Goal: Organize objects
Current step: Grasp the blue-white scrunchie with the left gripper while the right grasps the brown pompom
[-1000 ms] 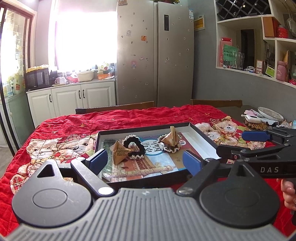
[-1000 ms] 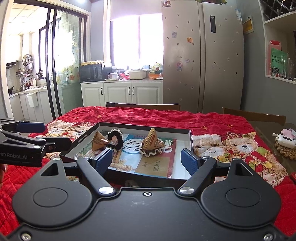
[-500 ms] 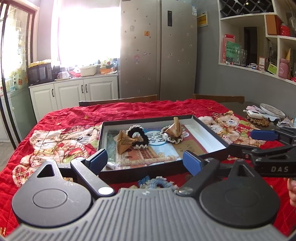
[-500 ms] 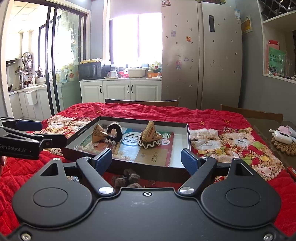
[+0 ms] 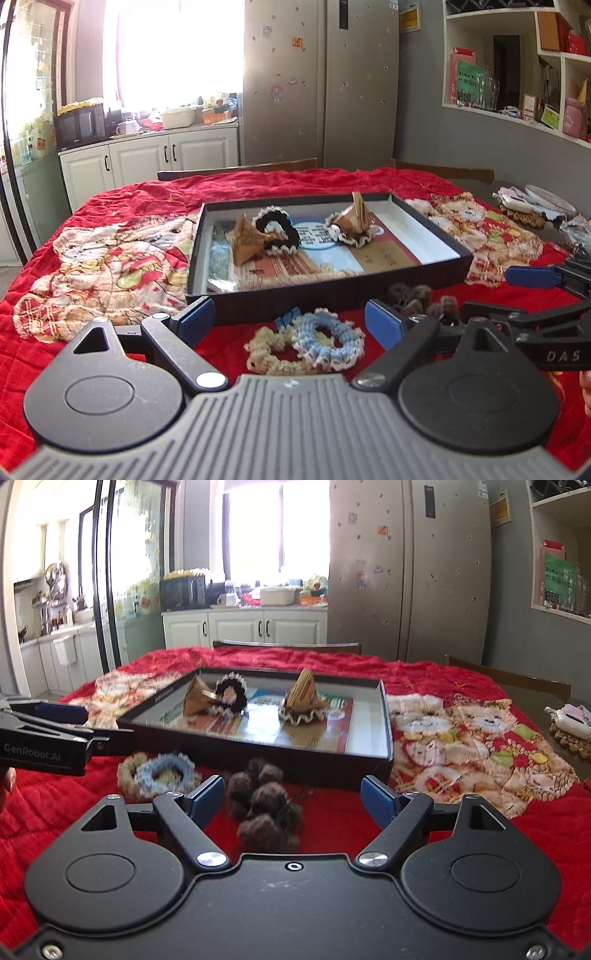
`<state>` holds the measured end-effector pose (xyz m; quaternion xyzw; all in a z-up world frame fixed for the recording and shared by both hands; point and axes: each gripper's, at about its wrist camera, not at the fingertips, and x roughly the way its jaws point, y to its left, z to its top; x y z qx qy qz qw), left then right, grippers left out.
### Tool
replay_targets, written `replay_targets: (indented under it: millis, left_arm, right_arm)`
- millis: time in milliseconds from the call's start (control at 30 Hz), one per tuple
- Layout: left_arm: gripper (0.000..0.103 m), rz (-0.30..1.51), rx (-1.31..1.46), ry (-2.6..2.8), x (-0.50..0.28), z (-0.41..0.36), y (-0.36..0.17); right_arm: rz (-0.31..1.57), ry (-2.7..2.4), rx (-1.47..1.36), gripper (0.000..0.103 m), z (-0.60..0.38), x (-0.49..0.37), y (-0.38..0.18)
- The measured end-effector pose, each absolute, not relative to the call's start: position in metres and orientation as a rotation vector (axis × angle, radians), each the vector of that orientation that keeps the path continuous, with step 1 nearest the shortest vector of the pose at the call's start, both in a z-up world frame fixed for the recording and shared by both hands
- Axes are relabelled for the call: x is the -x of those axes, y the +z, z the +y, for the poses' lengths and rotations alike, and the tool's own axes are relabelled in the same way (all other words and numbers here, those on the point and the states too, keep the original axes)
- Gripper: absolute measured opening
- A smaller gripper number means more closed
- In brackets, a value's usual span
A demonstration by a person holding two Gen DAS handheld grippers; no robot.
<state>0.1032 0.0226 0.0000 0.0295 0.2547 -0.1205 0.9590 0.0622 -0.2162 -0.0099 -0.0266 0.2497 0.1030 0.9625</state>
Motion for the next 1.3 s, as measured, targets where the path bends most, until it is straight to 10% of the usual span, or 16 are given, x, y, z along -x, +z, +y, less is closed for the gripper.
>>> replay_targets:
  millis: [1300]
  left_arm:
    - [0.036,0.664,0.044,-0.297,-0.126,0.013,-0.04]
  right_arm:
    - [0.6,0.257,0.077,0.034,-0.205,-0.073,-0.044]
